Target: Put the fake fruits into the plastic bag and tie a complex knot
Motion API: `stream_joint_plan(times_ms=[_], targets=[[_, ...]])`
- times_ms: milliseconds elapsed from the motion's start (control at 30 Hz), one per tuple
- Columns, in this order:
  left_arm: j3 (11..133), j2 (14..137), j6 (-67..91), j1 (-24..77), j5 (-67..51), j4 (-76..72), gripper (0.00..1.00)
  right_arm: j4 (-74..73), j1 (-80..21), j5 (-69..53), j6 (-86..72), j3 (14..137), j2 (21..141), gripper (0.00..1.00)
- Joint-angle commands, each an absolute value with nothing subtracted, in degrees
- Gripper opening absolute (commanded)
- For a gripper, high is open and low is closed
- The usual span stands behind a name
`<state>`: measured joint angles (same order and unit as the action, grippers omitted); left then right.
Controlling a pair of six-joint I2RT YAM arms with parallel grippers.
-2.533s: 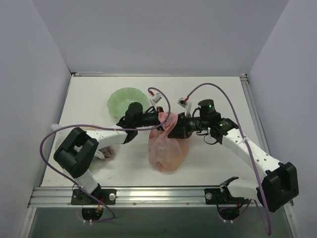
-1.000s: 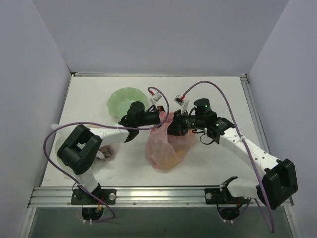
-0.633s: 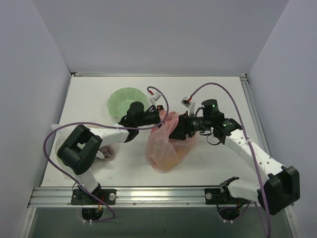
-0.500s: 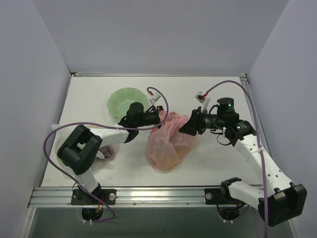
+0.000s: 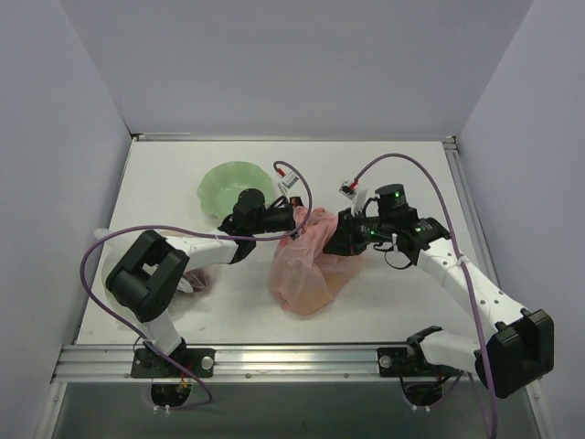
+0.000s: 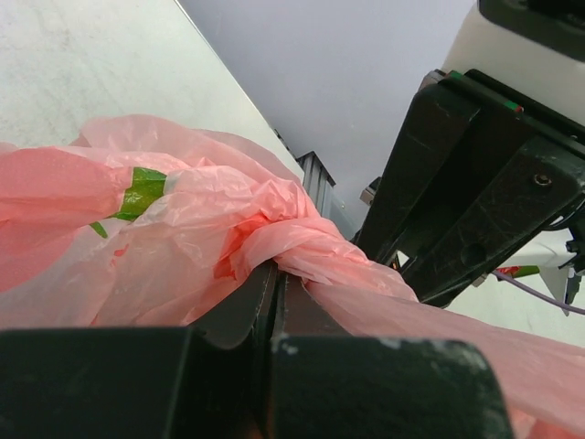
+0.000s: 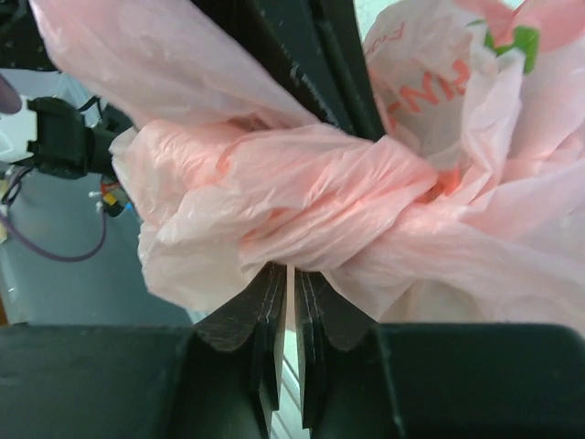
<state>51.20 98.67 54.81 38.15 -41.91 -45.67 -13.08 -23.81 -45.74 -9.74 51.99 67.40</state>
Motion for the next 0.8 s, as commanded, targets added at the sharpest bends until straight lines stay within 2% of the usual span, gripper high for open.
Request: stream_joint_plan(times_ms=[0, 100, 500, 600, 767], targets=[[51.9, 97.3, 55.8, 38.1, -43.9, -50.8, 0.0, -8.4, -25.0, -39.8, -9.6, 52.4, 67.1, 0.11], [51.3, 97.7, 56.7, 38.4, -44.7, -52.1, 0.0, -6.5, -26.0, -38.8, -10.8, 53.9, 68.1, 0.15], [49.0, 98.9, 58.0, 40.1, -46.4, -52.6, 0.0, -0.8, -28.7, -41.2, -12.0, 59.5, 71.2, 0.15], [51.1, 100.5, 59.4, 40.0, -46.1, -56.1, 0.0, -1.1, -29.9, -44.4, -12.0, 57.4, 71.3, 0.15], [53.8, 101.9, 61.7, 38.8, -46.3, -59.0, 0.0, -7.5, -28.2, -48.0, -9.3, 53.1, 65.9, 0.22]])
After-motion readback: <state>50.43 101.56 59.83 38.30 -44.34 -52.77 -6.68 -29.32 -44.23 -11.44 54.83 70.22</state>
